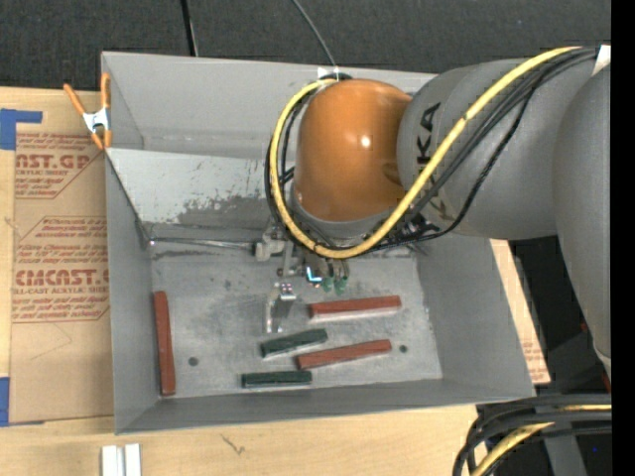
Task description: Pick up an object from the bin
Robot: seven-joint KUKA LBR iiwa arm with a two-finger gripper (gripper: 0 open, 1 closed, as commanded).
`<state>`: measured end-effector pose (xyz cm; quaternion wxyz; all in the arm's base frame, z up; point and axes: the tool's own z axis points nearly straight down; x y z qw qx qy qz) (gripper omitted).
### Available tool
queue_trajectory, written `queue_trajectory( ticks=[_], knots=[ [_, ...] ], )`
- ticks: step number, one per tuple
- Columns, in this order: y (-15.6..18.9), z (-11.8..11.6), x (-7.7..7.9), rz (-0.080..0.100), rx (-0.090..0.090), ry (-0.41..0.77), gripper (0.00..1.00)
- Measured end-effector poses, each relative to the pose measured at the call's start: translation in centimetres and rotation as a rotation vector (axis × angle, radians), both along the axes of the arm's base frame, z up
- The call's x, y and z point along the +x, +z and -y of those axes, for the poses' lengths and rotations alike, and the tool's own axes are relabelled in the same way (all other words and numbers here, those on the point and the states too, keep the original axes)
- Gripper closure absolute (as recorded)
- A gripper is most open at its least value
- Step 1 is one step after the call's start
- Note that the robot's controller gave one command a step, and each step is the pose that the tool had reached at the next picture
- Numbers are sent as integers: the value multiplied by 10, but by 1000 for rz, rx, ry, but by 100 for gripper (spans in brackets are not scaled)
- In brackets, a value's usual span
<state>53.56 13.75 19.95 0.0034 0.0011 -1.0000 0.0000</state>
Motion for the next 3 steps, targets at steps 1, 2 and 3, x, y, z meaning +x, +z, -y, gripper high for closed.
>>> queue_trajectory(
  ticks=[1,2,3],
  knots=[
    [4,1,2,8,1,-2,0],
    [-39,21,-10,15,3,15,0],
    [-87,35,-25,8,1,201,0]
  ],
)
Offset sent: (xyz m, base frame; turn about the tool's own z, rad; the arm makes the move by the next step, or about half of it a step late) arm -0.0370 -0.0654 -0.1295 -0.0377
